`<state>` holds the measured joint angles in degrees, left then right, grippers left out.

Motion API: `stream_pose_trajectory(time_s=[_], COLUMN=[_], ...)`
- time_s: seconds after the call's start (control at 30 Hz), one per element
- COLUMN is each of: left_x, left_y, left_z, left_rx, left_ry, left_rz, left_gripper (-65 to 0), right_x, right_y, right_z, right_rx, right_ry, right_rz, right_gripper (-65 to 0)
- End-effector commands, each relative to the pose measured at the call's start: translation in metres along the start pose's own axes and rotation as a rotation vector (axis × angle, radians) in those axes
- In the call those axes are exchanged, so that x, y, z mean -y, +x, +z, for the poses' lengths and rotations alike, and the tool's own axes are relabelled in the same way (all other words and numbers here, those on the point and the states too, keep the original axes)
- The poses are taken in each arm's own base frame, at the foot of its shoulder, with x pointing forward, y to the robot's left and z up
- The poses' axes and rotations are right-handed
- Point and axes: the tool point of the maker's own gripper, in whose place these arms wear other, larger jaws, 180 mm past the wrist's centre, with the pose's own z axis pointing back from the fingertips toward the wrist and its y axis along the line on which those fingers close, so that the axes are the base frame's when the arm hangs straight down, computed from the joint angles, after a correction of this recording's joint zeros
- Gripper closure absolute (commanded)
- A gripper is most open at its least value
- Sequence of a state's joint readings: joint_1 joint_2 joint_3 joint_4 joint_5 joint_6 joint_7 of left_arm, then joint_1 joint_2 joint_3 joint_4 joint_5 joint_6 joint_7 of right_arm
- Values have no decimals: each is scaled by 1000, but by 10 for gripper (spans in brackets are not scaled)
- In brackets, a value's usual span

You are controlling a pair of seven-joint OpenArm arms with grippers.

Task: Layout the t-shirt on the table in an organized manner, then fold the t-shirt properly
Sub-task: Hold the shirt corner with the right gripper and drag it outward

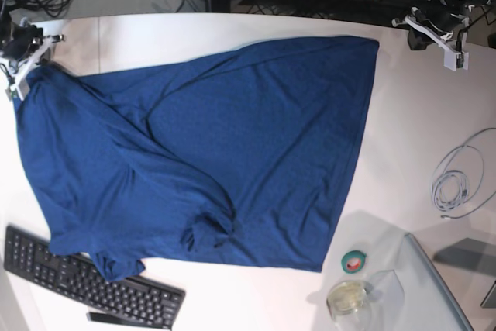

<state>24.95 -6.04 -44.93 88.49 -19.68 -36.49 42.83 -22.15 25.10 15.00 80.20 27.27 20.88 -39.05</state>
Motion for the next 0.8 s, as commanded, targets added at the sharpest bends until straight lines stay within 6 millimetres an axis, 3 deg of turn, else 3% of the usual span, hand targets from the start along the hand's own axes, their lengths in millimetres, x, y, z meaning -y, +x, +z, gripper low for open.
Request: stream_pose_trajectory(time_s=[0.0,0.17,0.27,0.33,0.37,0.6,0.77], left_x=[-4,-5,-5,-4,-3,-3,-3], left_y=[11,8,8,10,10,9,8], left_z=[5,6,6,5,5,5,5], left_rx=[34,28,28,31,32,31,29], left_ry=[4,7,7,6,4,3,2], left_rz=[-21,-20,-20,-20,-20,-17,-16], left_gripper=[0,0,0,0,0,0,0], right_x=[12,46,70,76,76,55,54], right_y=[12,23,34,35,34,47,51], right_z=[7,26,38,35,31,16,8], right_rx=[35,129,200,189,173,178,175], right_ry=[-22,-100,-148,-149,-141,-83,-66], right_rz=[7,-136,-234,-270,-280,-339,-361], right_gripper=[0,-24,-164,-300,-339,-309,-303])
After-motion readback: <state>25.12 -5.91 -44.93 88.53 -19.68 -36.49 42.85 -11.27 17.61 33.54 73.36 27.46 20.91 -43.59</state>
